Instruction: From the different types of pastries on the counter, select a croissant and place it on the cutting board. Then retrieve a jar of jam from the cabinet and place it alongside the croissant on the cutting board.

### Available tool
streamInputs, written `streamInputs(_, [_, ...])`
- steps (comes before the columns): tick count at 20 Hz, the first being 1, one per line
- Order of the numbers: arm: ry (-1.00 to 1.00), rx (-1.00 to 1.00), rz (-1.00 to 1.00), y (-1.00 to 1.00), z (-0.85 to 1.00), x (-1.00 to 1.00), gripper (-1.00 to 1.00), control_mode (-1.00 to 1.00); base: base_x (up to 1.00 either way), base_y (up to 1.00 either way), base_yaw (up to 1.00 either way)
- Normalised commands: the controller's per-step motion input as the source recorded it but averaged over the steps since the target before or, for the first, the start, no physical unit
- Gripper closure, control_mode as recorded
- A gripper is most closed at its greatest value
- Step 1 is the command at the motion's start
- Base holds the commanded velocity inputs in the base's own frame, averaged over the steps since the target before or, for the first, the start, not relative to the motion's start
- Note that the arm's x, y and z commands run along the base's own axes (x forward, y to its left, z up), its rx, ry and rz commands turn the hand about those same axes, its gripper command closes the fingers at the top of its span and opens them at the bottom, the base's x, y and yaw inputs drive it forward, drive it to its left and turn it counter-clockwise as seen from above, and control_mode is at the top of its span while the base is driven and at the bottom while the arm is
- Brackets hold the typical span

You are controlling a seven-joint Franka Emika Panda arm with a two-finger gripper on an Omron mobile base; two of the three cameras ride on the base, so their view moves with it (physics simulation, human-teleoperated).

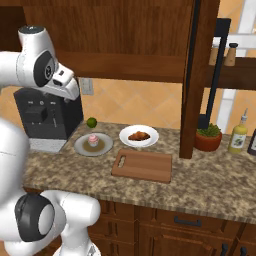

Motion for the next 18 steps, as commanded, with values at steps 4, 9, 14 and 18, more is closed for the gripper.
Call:
streamInputs(4, [-0.03, 0.07, 0.04, 0.8, 0.46, 0.0, -1.0, -1.0, 0.0, 0.0, 0.0])
streamInputs(9, [-0.09, 0.02, 0.24, 0.78, 0.04, 0.0, -1.0, -1.0, 0.0, 0.0, 0.0])
streamInputs(14, [-0.13, 0.0, 0.3, 0.62, 0.0, 0.26, -1.0, -1.0, 0.0, 0.0, 0.0])
streamInputs(18, [-0.17, 0.0, 0.27, 0.31, 0.04, 0.33, -1.0, -1.0, 0.0, 0.0, 0.0])
